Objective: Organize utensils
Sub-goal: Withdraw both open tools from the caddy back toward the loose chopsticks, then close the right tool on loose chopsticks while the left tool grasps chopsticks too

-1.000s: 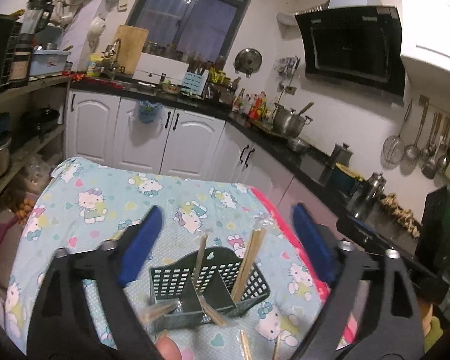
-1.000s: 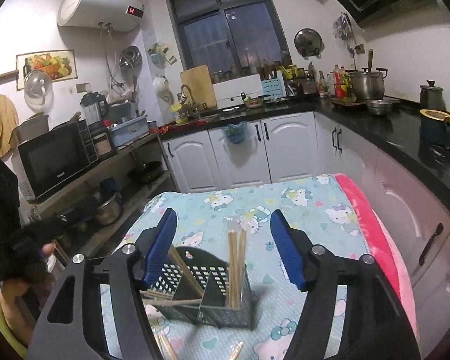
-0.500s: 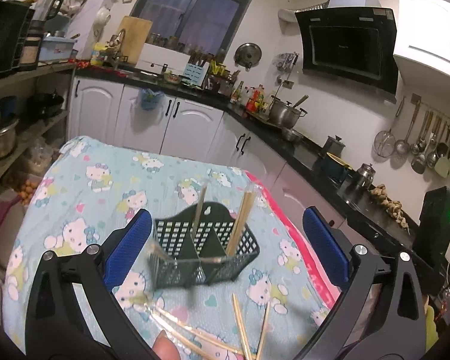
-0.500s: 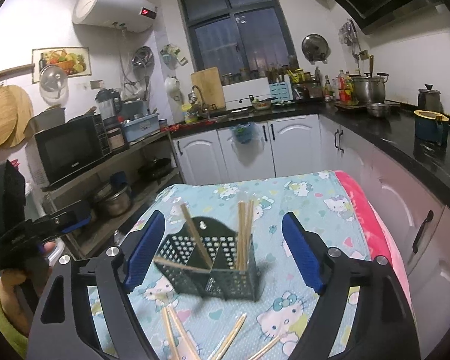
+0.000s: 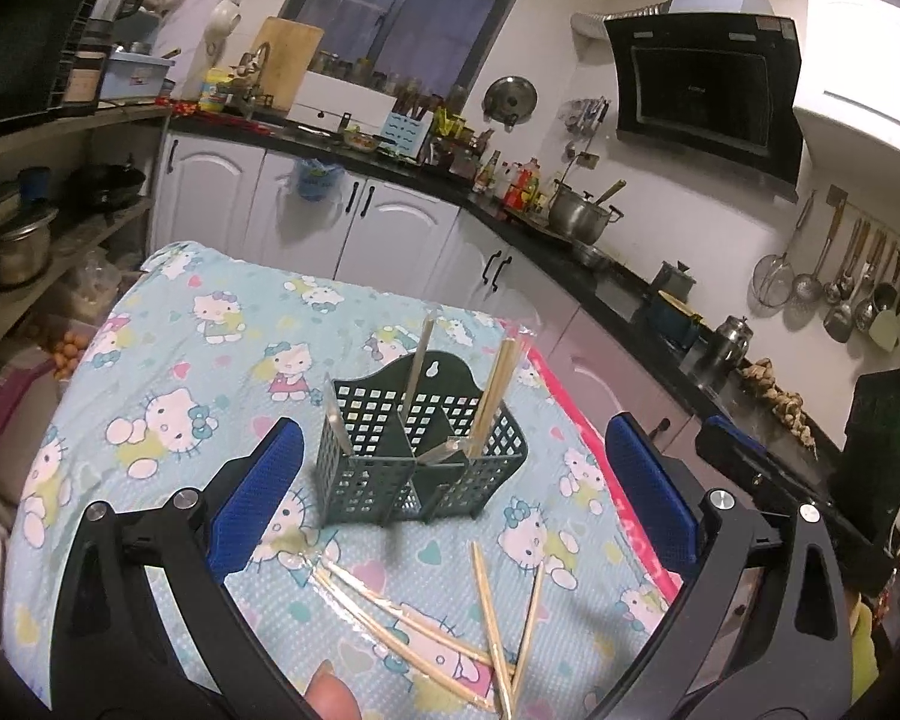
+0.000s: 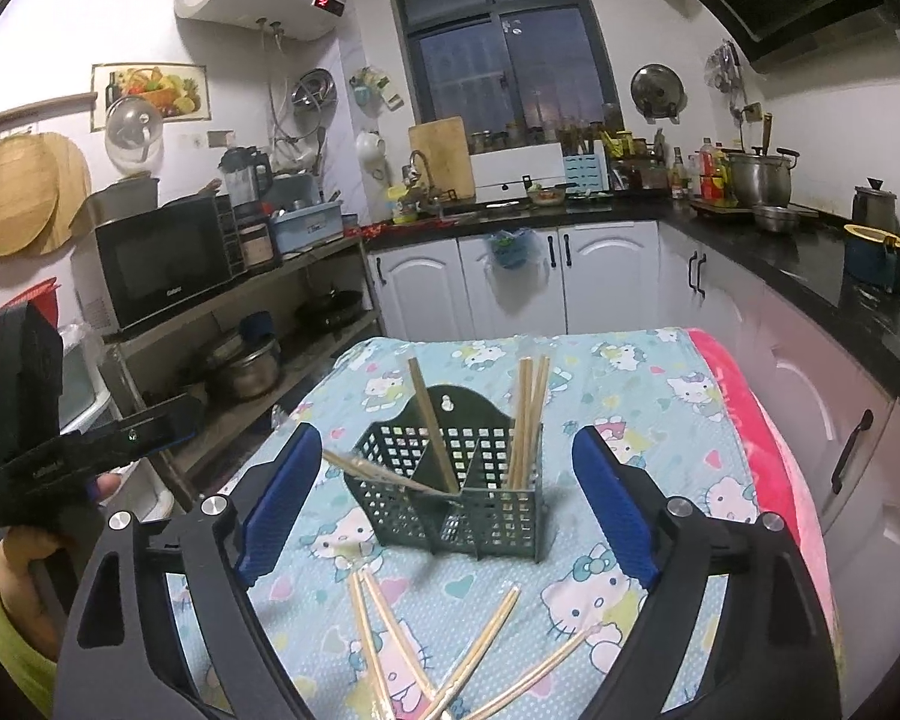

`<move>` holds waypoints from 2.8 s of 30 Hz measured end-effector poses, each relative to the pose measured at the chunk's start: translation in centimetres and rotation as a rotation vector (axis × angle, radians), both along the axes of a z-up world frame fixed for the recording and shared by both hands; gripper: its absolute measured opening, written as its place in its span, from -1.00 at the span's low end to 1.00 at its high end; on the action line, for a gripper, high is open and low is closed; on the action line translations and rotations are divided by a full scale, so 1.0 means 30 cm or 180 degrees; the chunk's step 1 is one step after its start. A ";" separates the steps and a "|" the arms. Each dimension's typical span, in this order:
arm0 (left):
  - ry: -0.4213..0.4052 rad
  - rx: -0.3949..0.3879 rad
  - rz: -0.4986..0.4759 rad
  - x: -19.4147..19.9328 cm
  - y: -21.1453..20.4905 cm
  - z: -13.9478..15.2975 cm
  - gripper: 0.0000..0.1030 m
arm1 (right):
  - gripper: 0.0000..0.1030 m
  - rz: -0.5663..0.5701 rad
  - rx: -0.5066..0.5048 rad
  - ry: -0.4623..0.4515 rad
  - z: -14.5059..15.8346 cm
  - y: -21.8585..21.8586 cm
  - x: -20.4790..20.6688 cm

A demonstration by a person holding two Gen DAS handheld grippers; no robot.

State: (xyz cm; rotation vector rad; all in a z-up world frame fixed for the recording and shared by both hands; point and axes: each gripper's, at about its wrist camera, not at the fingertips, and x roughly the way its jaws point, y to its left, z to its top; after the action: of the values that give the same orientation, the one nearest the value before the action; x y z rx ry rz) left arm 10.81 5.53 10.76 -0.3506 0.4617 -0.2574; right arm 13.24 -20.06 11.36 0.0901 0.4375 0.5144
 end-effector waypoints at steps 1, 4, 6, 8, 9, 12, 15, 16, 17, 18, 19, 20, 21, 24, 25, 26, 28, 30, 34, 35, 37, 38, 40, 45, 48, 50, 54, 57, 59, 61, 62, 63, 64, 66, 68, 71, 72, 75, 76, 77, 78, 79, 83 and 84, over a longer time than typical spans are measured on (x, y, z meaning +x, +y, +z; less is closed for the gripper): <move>-0.0014 0.0000 -0.0005 -0.005 0.000 0.000 0.80 | 0.62 0.0014 -0.0011 0.0000 0.000 0.005 -0.008; 0.0009 0.0042 0.0002 -0.018 0.001 -0.007 0.80 | 0.64 0.0025 -0.0056 -0.0025 0.002 0.012 -0.026; 0.0016 0.0041 0.0001 -0.030 0.002 -0.013 0.80 | 0.66 0.0042 -0.0074 -0.0031 0.000 0.016 -0.039; 0.0047 0.0089 0.0030 -0.039 0.001 -0.024 0.80 | 0.66 0.0048 -0.0101 -0.0031 -0.004 0.021 -0.050; 0.0057 0.0099 0.0032 -0.042 0.001 -0.026 0.80 | 0.67 0.0051 -0.0117 -0.0030 -0.008 0.023 -0.057; 0.0107 0.0129 0.0037 -0.051 0.002 -0.045 0.80 | 0.69 0.0066 -0.0167 -0.0017 -0.023 0.028 -0.067; 0.0139 0.0149 0.0057 -0.062 0.006 -0.063 0.80 | 0.70 0.0081 -0.0220 0.0016 -0.043 0.036 -0.071; 0.0159 0.0155 0.0057 -0.063 0.007 -0.069 0.80 | 0.70 0.0082 -0.0239 0.0023 -0.050 0.038 -0.074; 0.0175 0.0160 0.0060 -0.065 0.008 -0.076 0.80 | 0.70 0.0080 -0.0262 0.0031 -0.057 0.039 -0.076; 0.0186 0.0163 0.0063 -0.066 0.007 -0.080 0.80 | 0.70 0.0083 -0.0279 0.0035 -0.065 0.039 -0.078; 0.0203 0.0170 0.0060 -0.068 0.007 -0.088 0.80 | 0.70 0.0085 -0.0289 0.0042 -0.073 0.038 -0.081; 0.0213 0.0175 0.0061 -0.069 0.006 -0.092 0.80 | 0.70 0.0087 -0.0301 0.0054 -0.081 0.037 -0.083; 0.0223 0.0183 0.0066 -0.069 0.005 -0.095 0.80 | 0.71 0.0090 -0.0308 0.0060 -0.086 0.036 -0.085; 0.0265 0.0204 0.0060 -0.073 0.000 -0.112 0.80 | 0.71 0.0094 -0.0332 0.0098 -0.108 0.032 -0.085; 0.0286 0.0214 0.0062 -0.072 -0.002 -0.120 0.80 | 0.71 0.0102 -0.0333 0.0121 -0.116 0.030 -0.084; 0.0303 0.0220 0.0056 -0.072 -0.005 -0.128 0.80 | 0.71 0.0108 -0.0337 0.0133 -0.122 0.028 -0.084; 0.0343 0.0244 0.0052 -0.069 -0.013 -0.143 0.80 | 0.71 0.0110 -0.0360 0.0146 -0.134 0.026 -0.085; 0.0379 0.0254 0.0043 -0.067 -0.018 -0.157 0.80 | 0.71 0.0105 -0.0373 0.0162 -0.146 0.024 -0.085; 0.0443 0.0293 0.0007 -0.063 -0.037 -0.185 0.80 | 0.71 0.0106 -0.0417 0.0219 -0.173 0.019 -0.075; 0.0464 0.0296 -0.0002 -0.061 -0.040 -0.194 0.80 | 0.71 0.0103 -0.0420 0.0233 -0.180 0.017 -0.072; 0.0502 0.0303 -0.0016 -0.057 -0.046 -0.210 0.80 | 0.71 0.0095 -0.0427 0.0270 -0.191 0.013 -0.064; 0.0522 0.0302 -0.0025 -0.055 -0.049 -0.219 0.80 | 0.71 0.0094 -0.0431 0.0286 -0.196 0.010 -0.062; 0.0565 0.0305 -0.0045 -0.050 -0.051 -0.239 0.80 | 0.71 0.0086 -0.0449 0.0308 -0.206 0.008 -0.057; 0.0681 0.0337 -0.0044 -0.038 -0.054 -0.283 0.80 | 0.71 0.0069 -0.0499 0.0394 -0.238 0.001 -0.038; 0.0773 0.0364 -0.0050 -0.024 -0.055 -0.323 0.80 | 0.71 0.0064 -0.0514 0.0441 -0.257 -0.001 -0.026; 0.0838 0.0357 -0.0044 -0.014 -0.050 -0.351 0.80 | 0.71 0.0068 -0.0532 0.0475 -0.272 -0.003 -0.018; 0.0974 0.0338 -0.0021 0.003 -0.040 -0.404 0.80 | 0.70 0.0051 -0.0559 0.0550 -0.302 -0.003 0.002; 0.1047 0.0327 -0.0015 0.014 -0.035 -0.443 0.80 | 0.66 0.0045 -0.0588 0.0596 -0.322 0.000 0.013; 0.1106 0.0298 -0.0014 0.023 -0.029 -0.469 0.80 | 0.65 0.0048 -0.0613 0.0642 -0.339 0.004 0.022; 0.1155 0.0275 0.0003 0.028 -0.023 -0.491 0.80 | 0.64 0.0050 -0.0634 0.0668 -0.353 0.007 0.027; 0.1171 0.0257 -0.0010 0.030 -0.022 -0.500 0.77 | 0.63 0.0053 -0.0644 0.0678 -0.358 0.008 0.028; 0.1190 0.0251 -0.0015 0.033 -0.023 -0.507 0.74 | 0.61 0.0054 -0.0657 0.0692 -0.363 0.010 0.031; 0.1218 0.0244 -0.0018 0.036 -0.022 -0.517 0.66 | 0.60 0.0060 -0.0667 0.0712 -0.371 0.013 0.035; 0.1261 0.0213 -0.0036 0.043 -0.023 -0.532 0.54 | 0.57 0.0066 -0.0697 0.0738 -0.385 0.021 0.039; 0.1304 0.0145 -0.0054 0.051 -0.018 -0.549 0.34 | 0.55 0.0082 -0.0713 0.0760 -0.396 0.022 0.044; 0.1369 0.0038 -0.0094 0.068 -0.012 -0.571 -0.05 | 0.50 0.0114 -0.0756 0.0819 -0.419 0.032 0.054; 0.1387 0.0011 -0.0107 0.073 -0.010 -0.578 -0.12 | 0.50 0.0126 -0.0766 0.0841 -0.428 0.034 0.057; 0.1450 -0.0044 -0.0122 0.092 -0.007 -0.596 -0.28 | 0.42 0.0164 -0.0810 0.0933 -0.461 0.044 0.072; 0.1472 -0.0069 -0.0125 0.099 -0.005 -0.603 -0.32 | 0.38 0.0177 -0.0817 0.0957 -0.468 0.046 0.076; 0.1488 -0.0083 -0.0125 0.106 -0.002 -0.610 -0.36 | 0.37 0.0188 -0.0827 0.0994 -0.479 0.050 0.083; 0.1500 -0.0089 -0.0121 0.112 0.000 -0.613 -0.37 | 0.32 0.0195 -0.0840 0.1042 -0.491 0.055 0.093; 0.1514 -0.0107 -0.0115 0.118 0.004 -0.618 -0.38 | 0.26 0.0203 -0.0844 0.1072 -0.499 0.060 0.098; 0.1578 -0.0195 -0.0080 0.140 0.025 -0.635 -0.48 | 0.10 0.0232 -0.0868 0.1235 -0.546 0.076 0.136; 0.1594 -0.0204 -0.0066 0.147 0.028 -0.638 -0.48 | 0.06 0.0232 -0.0857 0.1278 -0.556 0.078 0.148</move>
State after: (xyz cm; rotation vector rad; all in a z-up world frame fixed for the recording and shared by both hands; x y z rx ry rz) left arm 15.21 6.38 -8.37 -0.4748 0.9516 -0.2034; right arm 17.69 -17.71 -5.32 -0.0844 0.9014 0.5051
